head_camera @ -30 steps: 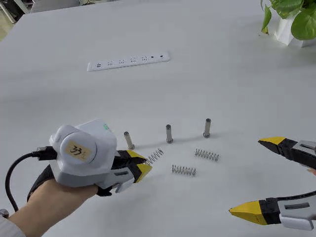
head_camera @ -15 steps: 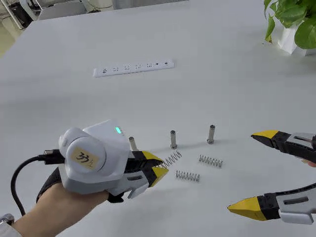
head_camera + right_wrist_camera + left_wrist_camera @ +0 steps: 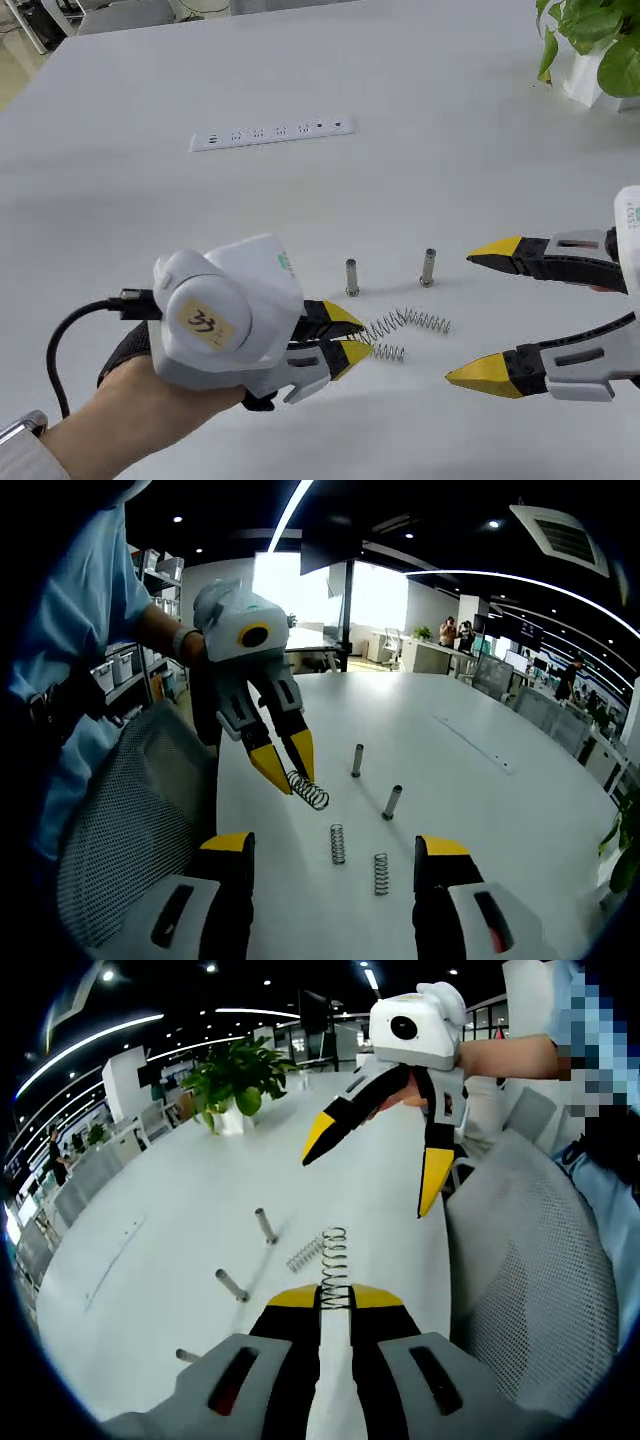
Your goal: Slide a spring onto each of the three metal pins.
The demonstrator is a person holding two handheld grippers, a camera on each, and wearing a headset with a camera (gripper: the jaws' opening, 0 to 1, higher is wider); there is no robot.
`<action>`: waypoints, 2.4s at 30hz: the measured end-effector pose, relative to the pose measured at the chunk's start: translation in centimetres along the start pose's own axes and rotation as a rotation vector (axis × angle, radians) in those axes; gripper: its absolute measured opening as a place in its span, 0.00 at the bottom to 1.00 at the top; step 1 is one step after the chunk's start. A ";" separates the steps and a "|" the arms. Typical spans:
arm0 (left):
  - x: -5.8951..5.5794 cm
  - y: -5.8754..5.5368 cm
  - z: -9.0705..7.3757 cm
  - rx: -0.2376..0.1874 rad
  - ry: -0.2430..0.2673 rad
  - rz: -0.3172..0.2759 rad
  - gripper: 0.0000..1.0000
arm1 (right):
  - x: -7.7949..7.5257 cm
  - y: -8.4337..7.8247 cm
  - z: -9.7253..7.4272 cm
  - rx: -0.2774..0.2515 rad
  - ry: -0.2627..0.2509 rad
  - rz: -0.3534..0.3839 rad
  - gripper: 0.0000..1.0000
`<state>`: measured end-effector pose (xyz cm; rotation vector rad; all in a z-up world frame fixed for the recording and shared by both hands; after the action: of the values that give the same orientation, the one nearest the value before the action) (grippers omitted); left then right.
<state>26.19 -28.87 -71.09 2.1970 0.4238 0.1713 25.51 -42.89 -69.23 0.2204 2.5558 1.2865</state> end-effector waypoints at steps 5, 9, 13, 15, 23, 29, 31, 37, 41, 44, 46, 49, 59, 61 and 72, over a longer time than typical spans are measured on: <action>-0.8 0.1 0.4 0.008 -0.035 0.041 0.07 | 0.7 0.4 0.6 0.021 0.078 -0.054 0.48; -1.5 0.2 0.6 0.008 -0.063 0.070 0.07 | 1.0 0.4 1.0 0.040 0.139 -0.088 0.36; -2.0 0.3 0.8 0.011 -0.079 0.091 0.07 | 1.1 0.1 1.1 0.046 0.177 -0.087 0.24; -2.1 0.3 0.8 0.006 -0.089 0.091 0.07 | 1.2 0.1 1.2 0.048 0.191 -0.084 0.22; -2.9 0.3 0.8 -0.005 -0.129 0.098 0.07 | 2.0 -0.2 1.3 0.059 0.235 -0.079 0.16; -3.3 0.1 0.7 -0.009 -0.154 0.099 0.07 | 2.5 0.0 1.3 0.054 0.258 -0.070 0.12; -3.4 0.1 0.7 -0.013 -0.156 0.097 0.07 | 2.7 0.0 1.3 0.056 0.274 -0.072 0.07; -3.5 0.0 0.7 -0.008 -0.166 0.097 0.07 | 3.1 0.2 1.2 0.052 0.278 -0.073 0.07; -3.6 -0.1 0.9 -0.001 -0.172 0.100 0.07 | 3.0 0.3 1.2 0.060 0.283 -0.080 0.07; -3.6 -0.1 1.1 0.006 -0.173 0.092 0.07 | 3.0 0.5 1.1 0.069 0.284 -0.076 0.07; -3.5 -0.1 1.3 0.009 -0.172 0.084 0.07 | 3.0 0.6 1.1 0.077 0.280 -0.082 0.07; -3.4 -0.1 1.4 0.010 -0.175 0.070 0.07 | 3.1 0.9 1.1 0.091 0.274 -0.104 0.07; -3.0 0.1 1.6 0.007 -0.177 -0.014 0.06 | 3.0 1.8 1.0 0.170 0.238 -0.205 0.07; -2.9 0.1 1.6 0.008 -0.181 -0.031 0.06 | 3.0 2.0 1.0 0.190 0.235 -0.246 0.07; -2.9 0.0 1.6 0.019 -0.185 -0.028 0.06 | 3.1 2.8 1.3 0.244 0.240 -0.359 0.07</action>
<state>23.88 -31.11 -71.93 2.2013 0.3532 -0.0509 22.98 -39.45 -68.26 -0.3536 2.7808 0.9162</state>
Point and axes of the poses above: the centre of the closed fingertips' face, and the gripper's own axes: z roughly forward along the fingers, x roughly to its left, y roughly out of its top, the point moved 6 cm from there along -z, roughly backward along the fingers, and after that the axes turned 8 degrees about -z, right-handed, at the moved point
